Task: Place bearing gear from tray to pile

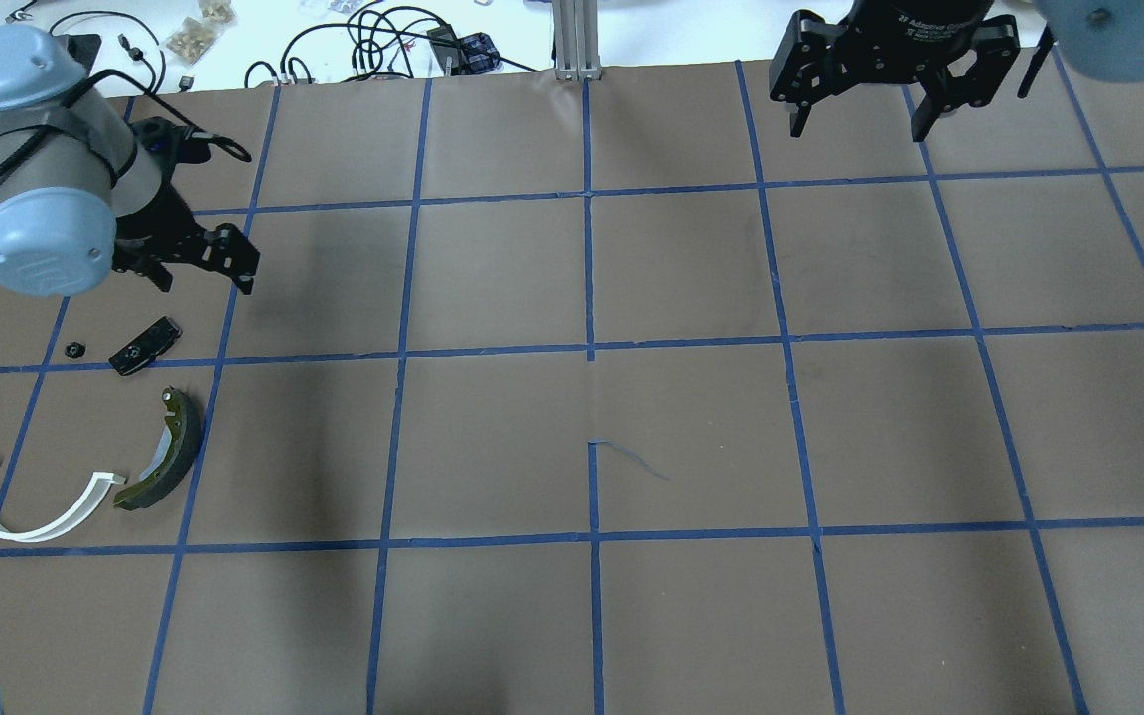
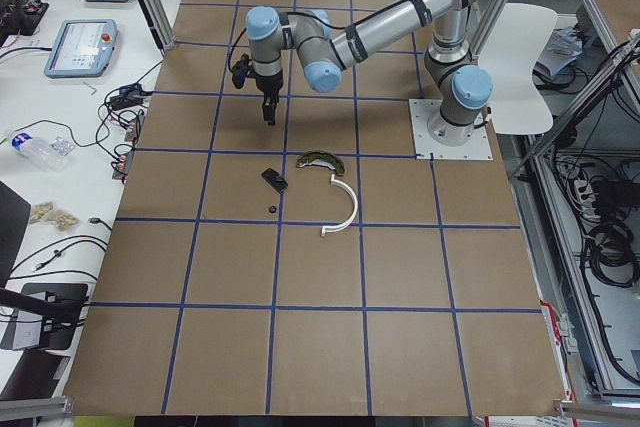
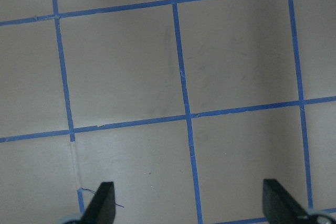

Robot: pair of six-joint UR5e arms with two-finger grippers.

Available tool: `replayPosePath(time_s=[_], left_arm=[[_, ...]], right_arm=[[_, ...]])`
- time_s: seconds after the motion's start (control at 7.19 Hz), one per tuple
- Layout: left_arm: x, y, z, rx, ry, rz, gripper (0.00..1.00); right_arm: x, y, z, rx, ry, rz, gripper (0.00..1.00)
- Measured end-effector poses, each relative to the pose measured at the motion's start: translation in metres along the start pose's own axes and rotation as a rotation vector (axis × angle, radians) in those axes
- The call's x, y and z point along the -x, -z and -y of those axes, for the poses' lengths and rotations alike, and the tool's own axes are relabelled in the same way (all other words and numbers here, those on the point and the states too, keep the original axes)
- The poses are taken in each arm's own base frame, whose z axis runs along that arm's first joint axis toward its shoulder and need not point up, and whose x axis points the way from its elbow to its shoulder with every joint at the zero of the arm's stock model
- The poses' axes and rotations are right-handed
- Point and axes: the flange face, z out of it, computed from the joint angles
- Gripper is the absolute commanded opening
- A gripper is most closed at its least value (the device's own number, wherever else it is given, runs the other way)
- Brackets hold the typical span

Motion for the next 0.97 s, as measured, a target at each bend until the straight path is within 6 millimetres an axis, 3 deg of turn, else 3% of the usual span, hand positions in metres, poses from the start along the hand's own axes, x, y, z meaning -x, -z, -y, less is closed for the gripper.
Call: replayPosePath(time_s=[0.14,0.28,0.42,0.56,0.7,0.97], left_arm=[[-0.050,0.040,-0.017,0.018,0.013,-0.005,1.00],[-0.079,0.090,-0.042,0.048,0.008,-0.009,1.00],[-0.089,0.142,-0.063,0.054,0.002,-0.010,1.00],[-0.090,0.180,-0.079,0.043,-0.001,-0.011,1.00],[-0.085,0.195,-0.087,0.036,0.007,-0.012,1.00],[-0.078,0.197,-0.085,0.005,0.026,-0.034,1.00]], right_arm=[[0.000,0.000,0.000,0.001,0.001,0.000,1.00],[0.000,-0.001,-0.001,0.003,0.003,-0.001,1.00],[0.000,-0.002,-0.001,0.006,0.005,-0.002,1.00],[0.000,-0.003,-0.002,0.007,0.006,-0.002,1.00],[0.000,-0.003,-0.002,0.007,0.007,-0.002,1.00],[0.000,-0.004,-0.002,0.007,0.008,-0.004,1.00]])
